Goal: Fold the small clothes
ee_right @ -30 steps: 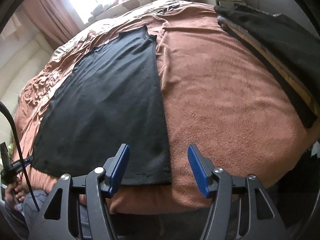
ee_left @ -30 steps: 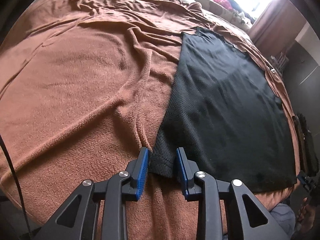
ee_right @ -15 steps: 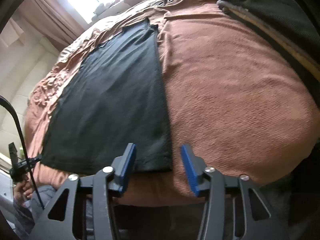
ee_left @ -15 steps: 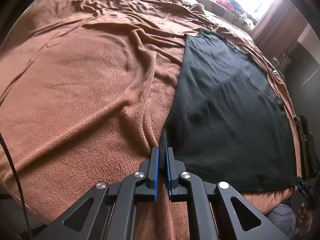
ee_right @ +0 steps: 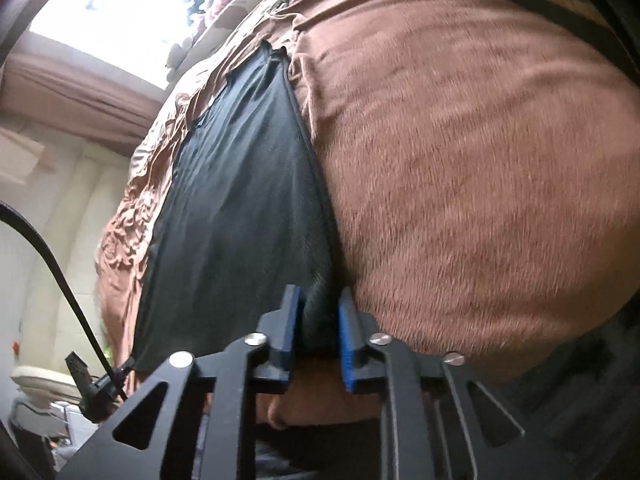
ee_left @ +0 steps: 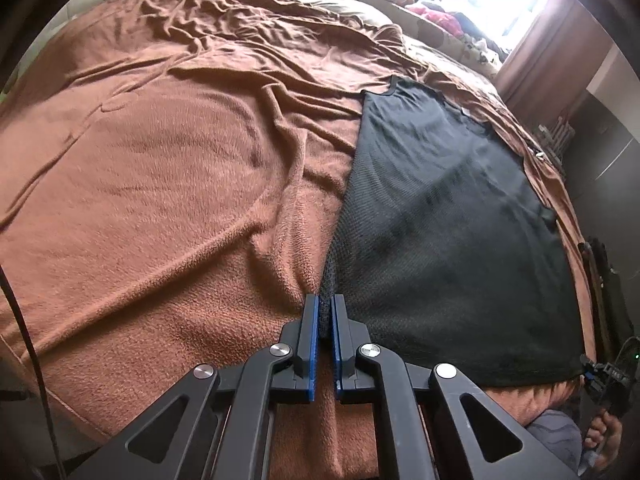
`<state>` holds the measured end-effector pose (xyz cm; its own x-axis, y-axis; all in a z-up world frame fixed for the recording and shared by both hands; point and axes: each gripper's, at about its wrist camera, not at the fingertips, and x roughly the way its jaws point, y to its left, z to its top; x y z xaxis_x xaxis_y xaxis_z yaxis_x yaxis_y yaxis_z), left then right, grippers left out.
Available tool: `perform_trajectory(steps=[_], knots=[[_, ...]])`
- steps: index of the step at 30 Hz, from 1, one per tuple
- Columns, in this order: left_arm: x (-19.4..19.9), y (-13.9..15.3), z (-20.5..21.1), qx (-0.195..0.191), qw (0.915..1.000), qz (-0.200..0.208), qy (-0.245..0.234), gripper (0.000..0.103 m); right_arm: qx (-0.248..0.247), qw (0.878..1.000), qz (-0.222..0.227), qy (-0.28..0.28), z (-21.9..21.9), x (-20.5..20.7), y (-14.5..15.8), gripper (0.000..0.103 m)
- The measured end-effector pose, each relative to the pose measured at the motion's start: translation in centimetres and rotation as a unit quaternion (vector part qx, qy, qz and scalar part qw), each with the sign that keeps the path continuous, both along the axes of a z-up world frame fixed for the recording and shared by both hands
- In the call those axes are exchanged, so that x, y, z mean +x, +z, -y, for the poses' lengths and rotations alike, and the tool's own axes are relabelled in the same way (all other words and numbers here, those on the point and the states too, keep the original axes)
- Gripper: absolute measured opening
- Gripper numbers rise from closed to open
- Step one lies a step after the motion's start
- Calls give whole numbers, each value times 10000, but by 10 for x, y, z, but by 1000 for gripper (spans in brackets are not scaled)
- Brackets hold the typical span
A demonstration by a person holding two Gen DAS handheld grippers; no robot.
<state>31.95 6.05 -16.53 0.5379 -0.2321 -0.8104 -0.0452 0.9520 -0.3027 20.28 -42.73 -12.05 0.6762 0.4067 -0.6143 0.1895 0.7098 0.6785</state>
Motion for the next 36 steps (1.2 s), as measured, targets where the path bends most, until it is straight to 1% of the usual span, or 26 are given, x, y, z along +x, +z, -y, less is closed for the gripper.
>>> perform_trajectory(steps=[1,3,7,12,18,21,26,36], knots=[[-1,1,0,-2,10000,16,5,6,-5,10000,50,11,1,-3,2,3],[-4,6,0,0,10000,67,25,6,-75,9999,137,12,-3,-5,8,2],[-12,19,0,-24,9998,220,11,5,-333,9986,401,79,-4,-21,26,1],[-26,32,-2,-18,9995,310,19,5,-467,9969,620,153,-5,-40,40,1],[-55,42,-5,-54,9990,432,67,5,-624,9948,748,281,-7,-60,46,1],[-70,47,-8,-65,9988,477,122,5,-629,9936,873,351,-10,-64,53,1],[-97,57,-14,-103,9979,594,221,5,-720,9904,1112,388,-9,-86,68,1],[-148,90,-26,-191,9937,1021,431,5,-840,9838,1527,421,-11,-137,94,1]])
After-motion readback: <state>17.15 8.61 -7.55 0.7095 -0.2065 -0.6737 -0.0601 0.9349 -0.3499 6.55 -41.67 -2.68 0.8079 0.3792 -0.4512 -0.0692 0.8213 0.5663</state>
